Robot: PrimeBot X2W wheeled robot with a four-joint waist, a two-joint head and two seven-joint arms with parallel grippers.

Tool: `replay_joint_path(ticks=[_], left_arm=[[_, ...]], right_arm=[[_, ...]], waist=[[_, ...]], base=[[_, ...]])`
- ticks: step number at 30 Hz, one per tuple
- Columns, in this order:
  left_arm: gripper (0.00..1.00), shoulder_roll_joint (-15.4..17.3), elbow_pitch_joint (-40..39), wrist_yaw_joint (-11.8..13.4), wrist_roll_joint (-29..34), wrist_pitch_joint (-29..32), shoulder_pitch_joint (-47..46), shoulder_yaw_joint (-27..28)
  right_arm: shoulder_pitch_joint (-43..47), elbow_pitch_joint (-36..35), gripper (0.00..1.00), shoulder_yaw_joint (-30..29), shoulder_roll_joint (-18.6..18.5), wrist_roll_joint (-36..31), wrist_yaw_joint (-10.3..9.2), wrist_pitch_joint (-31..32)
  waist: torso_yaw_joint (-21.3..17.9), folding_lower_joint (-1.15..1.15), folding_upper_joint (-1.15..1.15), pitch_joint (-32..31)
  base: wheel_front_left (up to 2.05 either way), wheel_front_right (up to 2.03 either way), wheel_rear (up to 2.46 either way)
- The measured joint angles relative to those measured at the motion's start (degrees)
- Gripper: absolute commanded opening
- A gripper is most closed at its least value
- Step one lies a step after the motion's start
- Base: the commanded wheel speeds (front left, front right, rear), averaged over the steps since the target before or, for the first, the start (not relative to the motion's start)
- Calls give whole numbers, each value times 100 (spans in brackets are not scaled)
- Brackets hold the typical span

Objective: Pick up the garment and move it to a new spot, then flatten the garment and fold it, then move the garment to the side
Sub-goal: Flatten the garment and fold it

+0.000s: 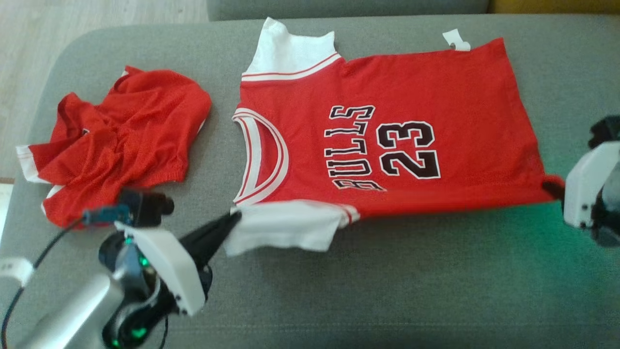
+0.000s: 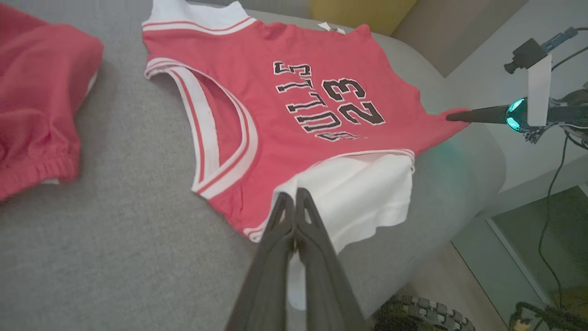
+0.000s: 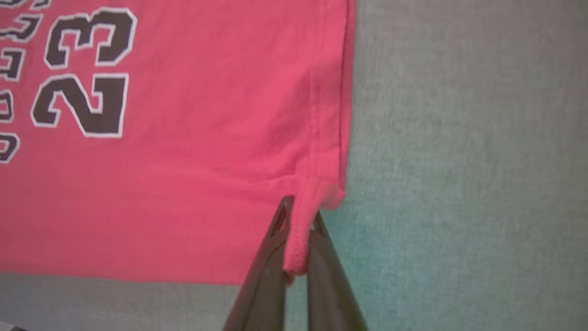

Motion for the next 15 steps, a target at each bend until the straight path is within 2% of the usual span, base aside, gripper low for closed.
replay_joint_path(ticks=[8,15], left_arm=[[0,-269,487,-104,1,1,-672,27],[0,-514,976,-188,1,-14,-1216,77]], right_arm=[[-521,63,0,-509,302,-449,0,89],[-912,250,0,-709,512,-777,0,123]], waist=[[11,0,0,309],[37,0,0,566]], base=[[0,0,0],[0,0,0]])
